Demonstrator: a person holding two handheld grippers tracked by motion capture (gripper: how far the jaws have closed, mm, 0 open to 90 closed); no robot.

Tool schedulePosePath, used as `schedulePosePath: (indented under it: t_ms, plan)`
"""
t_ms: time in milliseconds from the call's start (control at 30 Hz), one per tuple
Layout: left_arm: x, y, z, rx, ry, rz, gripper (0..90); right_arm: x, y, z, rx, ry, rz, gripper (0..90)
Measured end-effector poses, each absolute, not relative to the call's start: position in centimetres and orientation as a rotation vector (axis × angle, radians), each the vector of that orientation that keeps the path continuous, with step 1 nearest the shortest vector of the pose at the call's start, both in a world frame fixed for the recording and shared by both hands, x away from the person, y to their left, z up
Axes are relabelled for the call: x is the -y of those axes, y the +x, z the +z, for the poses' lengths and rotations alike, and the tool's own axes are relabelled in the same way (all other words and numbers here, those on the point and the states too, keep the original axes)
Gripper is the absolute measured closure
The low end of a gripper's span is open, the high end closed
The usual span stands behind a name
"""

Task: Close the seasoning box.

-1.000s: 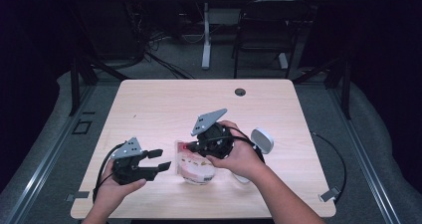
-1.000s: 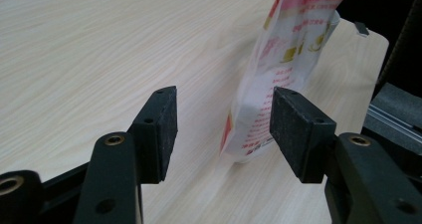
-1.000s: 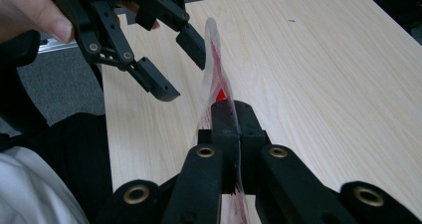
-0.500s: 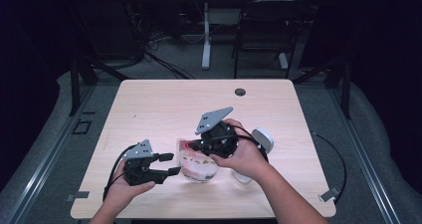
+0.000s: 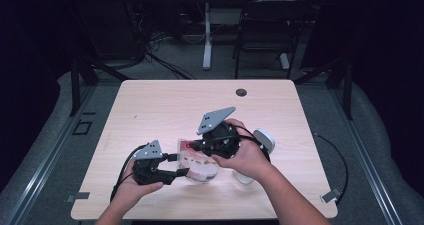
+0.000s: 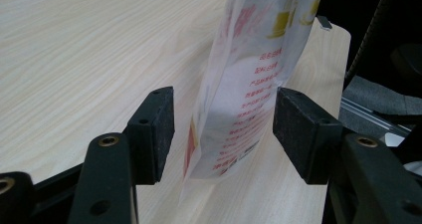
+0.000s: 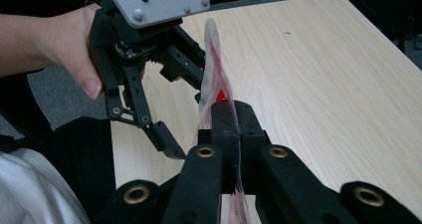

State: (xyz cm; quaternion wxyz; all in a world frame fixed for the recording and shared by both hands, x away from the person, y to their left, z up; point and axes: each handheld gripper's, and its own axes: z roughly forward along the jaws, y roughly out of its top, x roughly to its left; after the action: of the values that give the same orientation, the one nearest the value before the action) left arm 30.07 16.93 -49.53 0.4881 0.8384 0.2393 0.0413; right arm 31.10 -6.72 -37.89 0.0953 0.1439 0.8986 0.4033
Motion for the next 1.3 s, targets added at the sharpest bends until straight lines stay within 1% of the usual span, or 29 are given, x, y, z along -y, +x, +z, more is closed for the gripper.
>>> schedulePosePath:
  t_ms: [200, 433, 700, 967, 1033, 1300]
  plan:
    - [-16.6, 30.4, -50.0, -0.567, 2.040, 0.063, 42.0, 6.8, 31.0, -37.6, -2.662, 0.422, 1.199, 90.0]
    - [-16.0, 30.4, -50.5, -0.533, 2.093, 0.065, 41.2, 6.9, 31.0, -37.3, -2.659, 0.407, 1.208, 90.0]
    - [-15.8, 30.5, -51.2, -0.517, 2.097, 0.053, 40.6, 6.9, 30.8, -37.1, -2.660, 0.405, 1.206, 90.0]
    - [-15.3, 30.6, -51.9, -0.503, 2.110, 0.029, 37.4, 6.8, 30.7, -36.7, -2.654, 0.393, 1.223, 90.0]
    - [-15.2, 30.7, -52.1, -0.510, 2.125, 0.017, 35.4, 6.8, 30.7, -36.7, -2.652, 0.394, 1.227, 90.0]
    - [-14.6, 30.9, -52.6, -0.491, 2.135, 0.018, 35.3, 6.8, 30.6, -36.4, -2.648, 0.388, 1.232, 90.0]
